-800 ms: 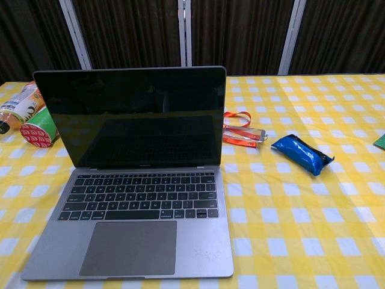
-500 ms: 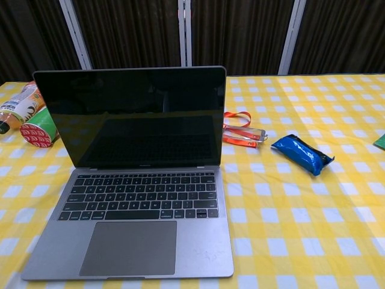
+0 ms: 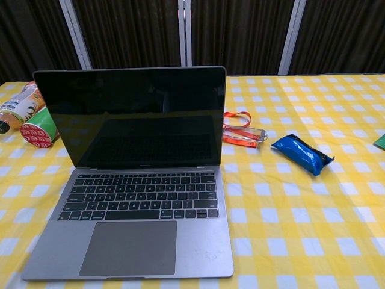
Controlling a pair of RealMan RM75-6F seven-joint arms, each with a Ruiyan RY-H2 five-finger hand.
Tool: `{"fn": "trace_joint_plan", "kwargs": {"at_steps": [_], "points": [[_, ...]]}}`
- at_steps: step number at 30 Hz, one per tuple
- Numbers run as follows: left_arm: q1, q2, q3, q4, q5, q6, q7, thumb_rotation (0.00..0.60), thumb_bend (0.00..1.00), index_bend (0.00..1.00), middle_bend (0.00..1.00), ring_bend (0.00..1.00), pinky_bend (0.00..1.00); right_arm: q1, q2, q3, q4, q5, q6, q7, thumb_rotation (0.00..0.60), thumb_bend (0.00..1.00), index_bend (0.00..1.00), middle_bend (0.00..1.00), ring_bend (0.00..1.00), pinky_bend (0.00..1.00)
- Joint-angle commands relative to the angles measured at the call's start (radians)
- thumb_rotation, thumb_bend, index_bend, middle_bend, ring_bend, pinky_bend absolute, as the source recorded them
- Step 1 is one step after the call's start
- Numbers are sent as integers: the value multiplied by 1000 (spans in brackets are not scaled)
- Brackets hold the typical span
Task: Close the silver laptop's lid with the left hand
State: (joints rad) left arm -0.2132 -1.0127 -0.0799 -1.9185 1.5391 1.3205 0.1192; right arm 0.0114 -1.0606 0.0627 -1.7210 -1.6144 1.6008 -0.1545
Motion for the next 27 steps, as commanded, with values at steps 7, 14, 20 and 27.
{"fn": "trace_joint_plan", "kwargs": {"at_steps": [7, 14, 20, 27], "points": [[-332, 3, -191, -37, -280, -346, 38, 600, 1000, 97, 0, 11, 37, 8, -10, 7, 13, 28, -19, -2, 600, 0, 39, 0, 0, 0], [-443, -63, -199, 17, -418, -446, 85, 600, 1000, 163, 127, 147, 193, 11, -20, 2, 17, 20, -21, -17, 600, 0, 39, 0, 0, 0], [-463, -83, -186, 27, -457, -457, 78, 600, 1000, 225, 231, 240, 288, 11, -20, 4, 19, 27, -20, -17, 600, 0, 39, 0, 0, 0], [-462, -70, -162, 6, -450, -456, 58, 600, 1000, 245, 263, 270, 316, 10, -24, 1, 19, 20, -16, -24, 600, 0, 39, 0, 0, 0]]}}
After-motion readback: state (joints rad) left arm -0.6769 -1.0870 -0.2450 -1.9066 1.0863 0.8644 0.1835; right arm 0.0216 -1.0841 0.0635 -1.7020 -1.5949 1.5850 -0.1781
